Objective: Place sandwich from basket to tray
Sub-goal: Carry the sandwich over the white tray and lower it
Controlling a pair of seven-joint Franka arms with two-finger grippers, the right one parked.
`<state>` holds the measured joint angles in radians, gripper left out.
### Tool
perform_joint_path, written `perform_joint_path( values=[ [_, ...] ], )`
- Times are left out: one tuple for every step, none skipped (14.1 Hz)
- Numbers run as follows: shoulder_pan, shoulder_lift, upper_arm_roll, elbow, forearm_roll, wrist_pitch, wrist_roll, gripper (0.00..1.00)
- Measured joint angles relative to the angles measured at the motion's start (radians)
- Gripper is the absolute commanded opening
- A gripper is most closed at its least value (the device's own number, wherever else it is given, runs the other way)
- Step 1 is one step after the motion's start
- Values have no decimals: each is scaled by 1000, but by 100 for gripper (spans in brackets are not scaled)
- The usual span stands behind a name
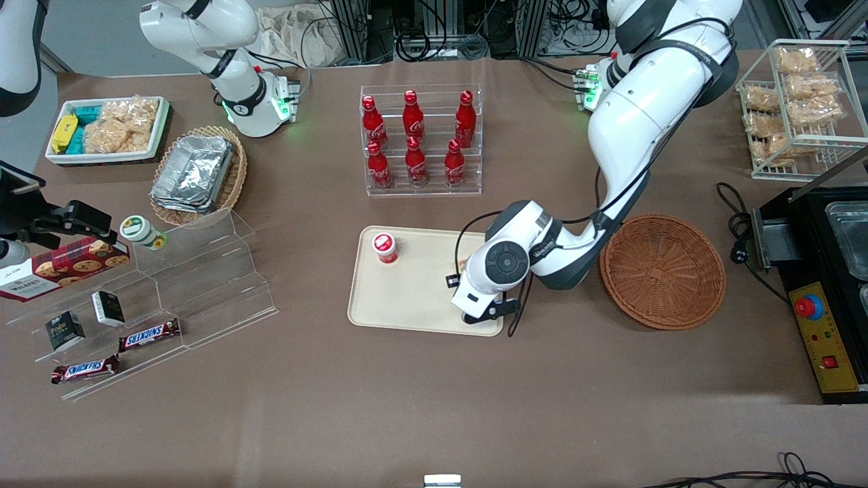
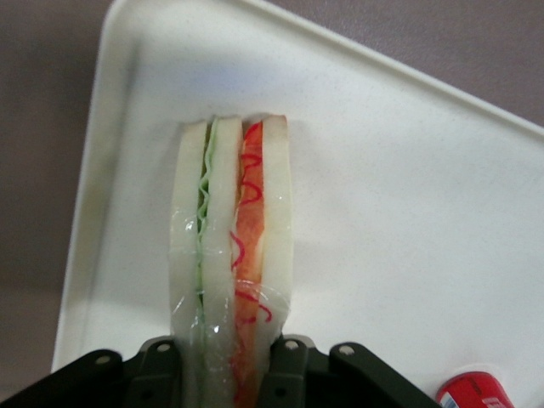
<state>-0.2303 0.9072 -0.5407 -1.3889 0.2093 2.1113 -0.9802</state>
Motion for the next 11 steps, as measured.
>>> perform_joint_path(
  values=[
    [-1,3,1,7,0,2,-1,100],
    [0,2,2,14,1,2,-3,100],
    [1,0,3,24,1,2,-8,100],
    [1,-8,3,37,2,2,-17,100],
    [2,-24,3,48,4,2,-34,100],
    [2,-53,3,58,6,-3,-58,100],
    [1,-92,3,64,6,-22,-84,100],
    [2,-140,3,67,7,-58,-110,100],
    [2,-192,4,69,9,-101,-134,100],
    [3,-248,12,69,11,-146,-153,100],
    [4,-300,27,69,12,-189,-164,100]
  ],
)
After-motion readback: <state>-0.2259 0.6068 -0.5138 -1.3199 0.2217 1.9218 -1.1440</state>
